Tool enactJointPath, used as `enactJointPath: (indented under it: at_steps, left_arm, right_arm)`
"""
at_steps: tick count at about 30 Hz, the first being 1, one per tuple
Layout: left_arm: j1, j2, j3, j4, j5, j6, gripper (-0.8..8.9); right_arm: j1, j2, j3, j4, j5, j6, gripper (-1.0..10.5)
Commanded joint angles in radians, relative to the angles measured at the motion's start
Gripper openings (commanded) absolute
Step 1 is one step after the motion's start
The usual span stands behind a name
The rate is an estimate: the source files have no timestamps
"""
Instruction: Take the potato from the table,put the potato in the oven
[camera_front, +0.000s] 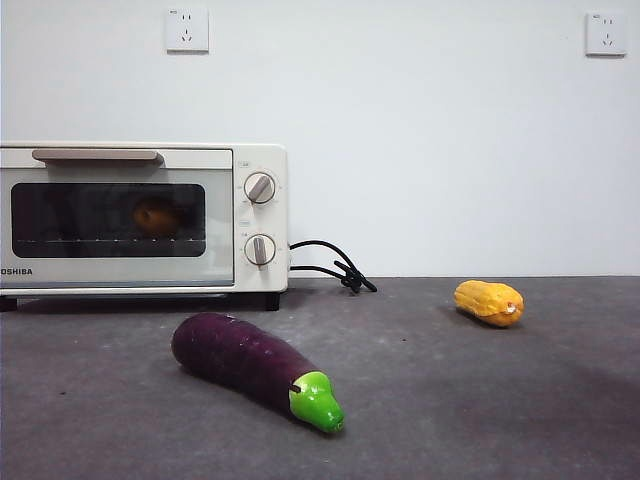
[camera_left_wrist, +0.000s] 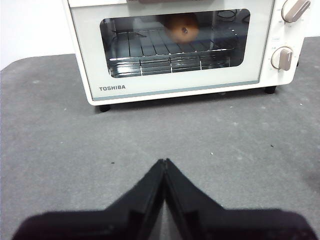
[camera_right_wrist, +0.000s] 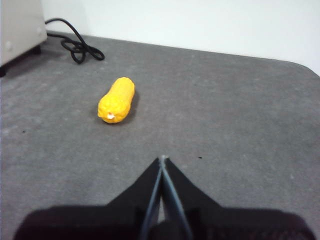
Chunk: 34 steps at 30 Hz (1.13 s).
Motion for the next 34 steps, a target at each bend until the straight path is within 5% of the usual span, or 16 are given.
enactJointPath:
  at_steps: [1, 8, 34]
  left_arm:
    - [-0.002, 0.000, -0.010, 0.012, 0.003, -0.011, -0.04]
    - [-0.002, 0.002, -0.010, 0.012, 0.003, -0.011, -0.04]
    - [-0.002, 0.007, -0.010, 0.012, 0.003, -0.011, -0.04]
  right_arm:
    - [-0.026, -0.003, -0.007, -0.005, 0.007, -0.019, 0.0]
    - [-0.090, -0.003, -0.007, -0.005, 0.005, -0.023, 0.0]
    - [-0.090, -0.003, -0.007, 0.001, -0.005, 0.006, 0.0]
